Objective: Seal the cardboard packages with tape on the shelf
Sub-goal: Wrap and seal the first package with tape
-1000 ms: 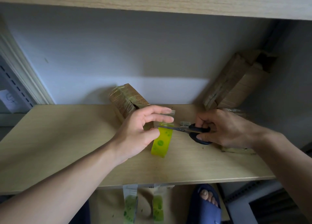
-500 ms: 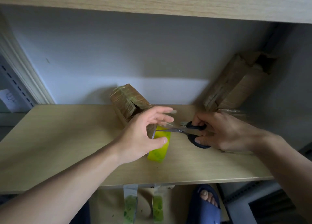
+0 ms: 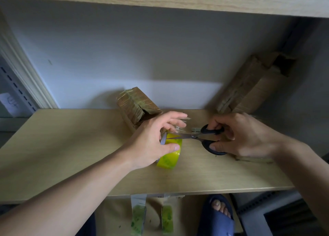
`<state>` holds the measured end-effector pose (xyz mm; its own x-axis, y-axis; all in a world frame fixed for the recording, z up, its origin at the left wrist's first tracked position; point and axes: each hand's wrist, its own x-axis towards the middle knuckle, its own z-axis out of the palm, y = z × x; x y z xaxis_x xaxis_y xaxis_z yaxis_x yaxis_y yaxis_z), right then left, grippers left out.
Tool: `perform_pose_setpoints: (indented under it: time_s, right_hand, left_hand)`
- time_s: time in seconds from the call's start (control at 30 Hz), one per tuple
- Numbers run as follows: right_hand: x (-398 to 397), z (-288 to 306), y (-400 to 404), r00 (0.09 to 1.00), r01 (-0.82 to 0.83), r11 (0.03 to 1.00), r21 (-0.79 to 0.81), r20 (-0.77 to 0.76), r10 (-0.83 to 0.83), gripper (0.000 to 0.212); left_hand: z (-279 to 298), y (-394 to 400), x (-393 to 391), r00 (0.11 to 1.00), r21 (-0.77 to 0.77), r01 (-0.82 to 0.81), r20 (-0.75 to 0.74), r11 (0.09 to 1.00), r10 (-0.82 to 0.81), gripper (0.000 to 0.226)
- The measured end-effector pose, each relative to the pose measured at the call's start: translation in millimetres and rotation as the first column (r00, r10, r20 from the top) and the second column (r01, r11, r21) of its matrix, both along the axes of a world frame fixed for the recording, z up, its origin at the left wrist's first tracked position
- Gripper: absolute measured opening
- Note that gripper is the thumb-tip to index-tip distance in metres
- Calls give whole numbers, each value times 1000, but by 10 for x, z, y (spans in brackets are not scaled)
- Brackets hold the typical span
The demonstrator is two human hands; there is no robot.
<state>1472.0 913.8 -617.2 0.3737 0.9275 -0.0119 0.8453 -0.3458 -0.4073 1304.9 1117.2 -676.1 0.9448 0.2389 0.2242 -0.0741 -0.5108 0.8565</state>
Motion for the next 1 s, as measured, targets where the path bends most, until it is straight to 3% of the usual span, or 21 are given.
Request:
perform_pose_setpoints:
  time_s: [0.17,0.4,0.53,0.7,0.83,1.0]
  right_hand:
    - [59,123,-83,999,27,994,107,-33,-24,21]
    - [97,23,-90,979,-42,999,3,-200,41,20]
    - [94,11,-112,910,-102,995,-19,-405,86,32]
    - [149,-34,-120,880,-94,995,-29,-469,69,24]
    - [136,-56,-134,931,-98,959,-264,-365,-5,23]
    - [123,-384,73,965,261,933,-248,27,-263,22]
  left_hand:
    - [16,11,26,999,69,1,33,998,-3,80]
    - [-39,31,5,998,82,52,26,995,-54,86]
    - [-46,109,8,999,85,38,28,996,-41,88]
    - [-40,154,-25,998,33,52,35,998,-53,93]
    - [-42,170,-24,998,4,50,31,999,-50,99]
    - [-52,197,-49,997,-1,64,33,998,-64,103]
